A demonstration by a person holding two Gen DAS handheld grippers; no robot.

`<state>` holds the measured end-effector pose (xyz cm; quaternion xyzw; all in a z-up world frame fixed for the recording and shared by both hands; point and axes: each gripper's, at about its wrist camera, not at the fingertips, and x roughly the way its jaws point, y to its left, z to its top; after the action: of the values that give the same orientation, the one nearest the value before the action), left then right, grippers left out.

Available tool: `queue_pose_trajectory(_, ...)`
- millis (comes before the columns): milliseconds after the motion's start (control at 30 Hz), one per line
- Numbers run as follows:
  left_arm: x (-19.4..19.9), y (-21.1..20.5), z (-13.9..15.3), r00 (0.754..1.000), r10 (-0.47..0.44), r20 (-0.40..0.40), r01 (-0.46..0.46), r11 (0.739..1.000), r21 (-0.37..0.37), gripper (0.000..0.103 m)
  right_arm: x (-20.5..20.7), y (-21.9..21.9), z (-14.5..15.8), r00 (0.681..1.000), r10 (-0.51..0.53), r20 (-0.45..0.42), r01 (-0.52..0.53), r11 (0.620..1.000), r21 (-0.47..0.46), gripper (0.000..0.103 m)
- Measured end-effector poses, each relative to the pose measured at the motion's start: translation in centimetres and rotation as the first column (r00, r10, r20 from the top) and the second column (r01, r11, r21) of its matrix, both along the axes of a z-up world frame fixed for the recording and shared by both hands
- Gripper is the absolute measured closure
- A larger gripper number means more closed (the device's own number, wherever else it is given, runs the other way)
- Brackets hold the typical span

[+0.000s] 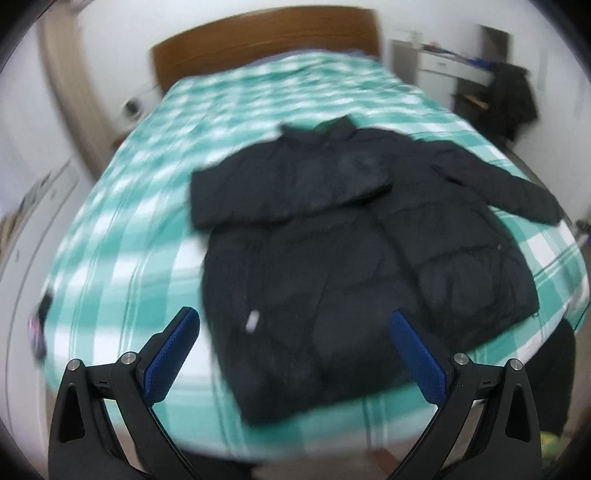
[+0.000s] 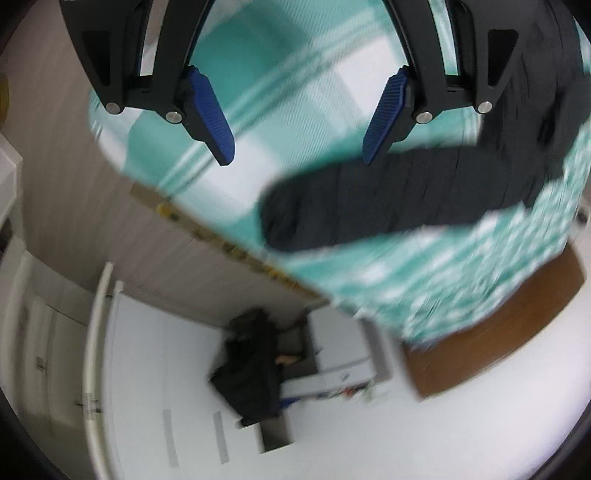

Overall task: Fold large clothes
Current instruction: 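Grasp a jacket sleeve cuff with the left tool and pull it outward, then lay the sleeve flat on the duvet and open the left tool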

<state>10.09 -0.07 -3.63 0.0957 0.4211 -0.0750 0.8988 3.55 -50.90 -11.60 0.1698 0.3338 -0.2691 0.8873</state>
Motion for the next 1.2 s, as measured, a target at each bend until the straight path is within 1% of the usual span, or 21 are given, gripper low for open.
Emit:
queue_pose_trajectory(67,3.3,-2.1,-0.5,0.996,-0.088,0.005,0.088,0.996,-0.024,0.000,0.2,2.9,-1.5,0.998,0.061,-0.004,-0.061,0.998,0.002,0.029)
queue_pose_trajectory(100,5.7,-3.5,-1.2,0.993,-0.120,-0.018,0.119,0.992,-0.032,0.000,-0.2,4.5,-1.9,0.996,0.093,-0.005,-0.093,0.996,0.008,0.029)
queue_pose_trajectory(167,11.2,-6.9,-3.1,0.985,-0.150,-0.085,0.149,0.989,-0.022,0.000,-0.2,7.5,-2.9,0.986,0.164,-0.008,-0.164,0.986,0.030,0.030)
queue_pose_trajectory(200,12.7,-7.9,-3.7,0.982,-0.161,-0.099,0.160,0.987,-0.019,0.000,-0.2,9.0,-3.1,0.981,0.193,-0.010,-0.193,0.980,0.040,0.030)
queue_pose_trajectory(233,14.9,-9.7,-4.7,0.979,-0.170,-0.113,0.171,0.985,0.002,0.001,-0.5,10.5,-3.1,0.975,0.224,-0.010,-0.223,0.974,0.049,0.030)
queue_pose_trajectory(300,18.2,-12.4,-6.2,0.977,-0.171,-0.125,0.178,0.983,0.044,0.001,-0.9,13.4,-3.1,0.958,0.285,-0.006,-0.284,0.957,0.051,0.029)
queue_pose_trajectory(367,21.5,-14.8,-7.8,0.973,-0.176,-0.149,0.187,0.980,0.068,0.001,-1.2,15.4,-2.8,0.945,0.326,-0.007,-0.325,0.944,0.047,0.029)
queue_pose_trajectory(467,25.2,-16.4,-10.4,0.973,-0.109,-0.203,0.126,0.990,0.071,0.001,-1.4,18.1,-3.5,0.923,0.385,-0.003,-0.384,0.921,0.066,0.029)
queue_pose_trajectory(533,26.9,-16.5,-12.1,0.966,-0.072,-0.249,0.090,0.994,0.063,0.002,-1.6,19.8,-4.2,0.907,0.422,-0.002,-0.420,0.903,0.091,0.029)
queue_pose_trajectory(567,27.5,-16.1,-12.9,0.960,-0.060,-0.274,0.076,0.996,0.046,0.005,-1.7,20.5,-4.5,0.902,0.431,-0.006,-0.429,0.898,0.095,0.030)
queue_pose_trajectory(600,27.9,-15.8,-13.4,0.956,-0.055,-0.289,0.066,0.997,0.027,0.020,-1.8,21.2,-4.8,0.896,0.443,-0.014,-0.440,0.893,0.097,0.029)
queue_pose_trajectory(633,28.1,-15.3,-13.7,0.952,-0.060,-0.300,0.064,0.998,0.006,0.031,-1.7,21.3,-4.9,0.892,0.452,-0.019,-0.449,0.888,0.099,0.029)
queue_pose_trajectory(667,27.8,-14.7,-13.7,0.956,-0.063,-0.286,0.065,0.998,-0.004,0.042,-1.7,21.9,-5.2,0.883,0.468,-0.029,-0.463,0.881,0.100,0.029)
queue_pose_trajectory(700,27.5,-14.3,-13.5,0.962,-0.060,-0.266,0.065,0.998,0.012,0.067,-1.4,22.3,-5.4,0.875,0.482,-0.039,-0.477,0.874,0.094,0.029)
queue_pose_trajectory(733,27.0,-13.6,-13.1,0.967,-0.065,-0.248,0.072,0.997,0.020,0.071,-1.2,22.5,-5.5,0.872,0.488,-0.044,-0.483,0.871,0.086,0.029)
queue_pose_trajectory(767,26.5,-12.9,-12.7,0.967,-0.072,-0.246,0.075,0.997,0.003,0.073,-1.2,22.9,-5.4,0.868,0.494,-0.051,-0.490,0.869,0.069,0.029)
queue_pose_trajectory(800,25.7,-11.6,-11.6,0.971,-0.072,-0.229,0.068,0.997,-0.026,0.074,-1.2,23.1,-5.2,0.865,0.498,-0.054,-0.495,0.867,0.058,0.029)
queue_pose_trajectory(867,24.4,-9.6,-9.4,0.981,-0.059,-0.186,0.051,0.998,-0.043,0.074,-1.3,23.5,-4.5,0.863,0.503,-0.045,-0.501,0.864,0.050,0.029)
queue_pose_trajectory(1000,20.3,-3.1,-3.3,0.997,-0.006,-0.078,-0.002,0.995,-0.097,0.074,-1.6,24.5,-3.0,0.855,0.518,-0.017,-0.518,0.855,0.029,0.030)
queue_pose_trajectory(1100,16.5,4.6,1.7,0.997,0.075,0.002,-0.074,0.987,-0.142,0.074,-1.9,25.7,-1.9,0.841,0.541,-0.001,-0.541,0.841,-0.004,0.029)
queue_pose_trajectory(1200,12.8,12.2,5.3,0.982,0.179,0.066,-0.165,0.971,-0.173,0.074,-2.2,26.8,-1.2,0.828,0.561,0.005,-0.561,0.827,-0.031,0.029)
